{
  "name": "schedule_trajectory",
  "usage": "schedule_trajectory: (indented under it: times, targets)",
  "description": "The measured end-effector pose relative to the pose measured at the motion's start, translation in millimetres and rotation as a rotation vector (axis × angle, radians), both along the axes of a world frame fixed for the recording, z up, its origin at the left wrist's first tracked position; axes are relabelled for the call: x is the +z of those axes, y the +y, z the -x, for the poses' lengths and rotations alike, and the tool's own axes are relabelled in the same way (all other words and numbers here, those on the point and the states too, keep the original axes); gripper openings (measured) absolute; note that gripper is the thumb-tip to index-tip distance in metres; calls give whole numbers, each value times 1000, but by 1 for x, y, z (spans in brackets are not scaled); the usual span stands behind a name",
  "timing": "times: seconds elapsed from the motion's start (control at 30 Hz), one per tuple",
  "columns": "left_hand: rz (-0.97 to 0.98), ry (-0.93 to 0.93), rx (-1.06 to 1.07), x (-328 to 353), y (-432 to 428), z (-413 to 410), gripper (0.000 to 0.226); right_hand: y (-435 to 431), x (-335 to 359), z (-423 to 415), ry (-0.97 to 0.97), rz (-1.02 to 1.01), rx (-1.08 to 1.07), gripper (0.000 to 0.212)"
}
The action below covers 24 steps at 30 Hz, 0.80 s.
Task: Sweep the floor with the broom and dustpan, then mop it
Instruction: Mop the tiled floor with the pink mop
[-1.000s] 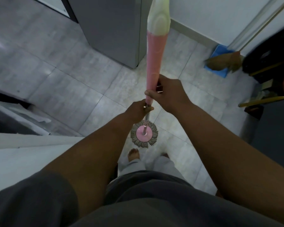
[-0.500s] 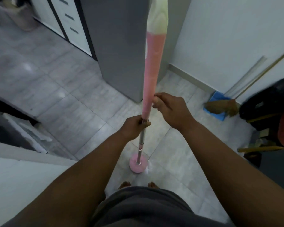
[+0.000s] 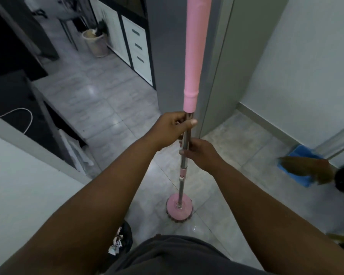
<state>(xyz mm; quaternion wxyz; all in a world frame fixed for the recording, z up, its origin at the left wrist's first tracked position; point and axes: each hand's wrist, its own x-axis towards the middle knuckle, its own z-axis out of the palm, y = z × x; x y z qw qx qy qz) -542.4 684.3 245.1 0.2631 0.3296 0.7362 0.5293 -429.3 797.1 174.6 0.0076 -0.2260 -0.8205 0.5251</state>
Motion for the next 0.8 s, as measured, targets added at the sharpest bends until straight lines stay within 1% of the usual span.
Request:
schedule_trajectory:
  times: [0.1,0.23,0.33,0.4,0.47,0.57,0.8]
  targets:
    - [-31,-1,51,18,-7,-5,8,-5,11,4,60,66,8,17]
    - [-45,-22,132,33,-27,-13,19,-11,18,5,112,154,96,14]
    - [-81,-81,221,39,-52,-19,25,-25,17,9,120,168,176,13]
    - [-96,-118,267,38,-73,-21,24,-38,15,12,109,161,229,11]
    - [-101,-122,295,36,-95,-25,22,-53,14,16,99,152,286,9]
    - [-141,-138,357,32,-131,-32,29,-80,16,22,115,150,354,9]
    - [-225,-53,558,48,-215,-53,17,-155,42,35,146,151,563,12]
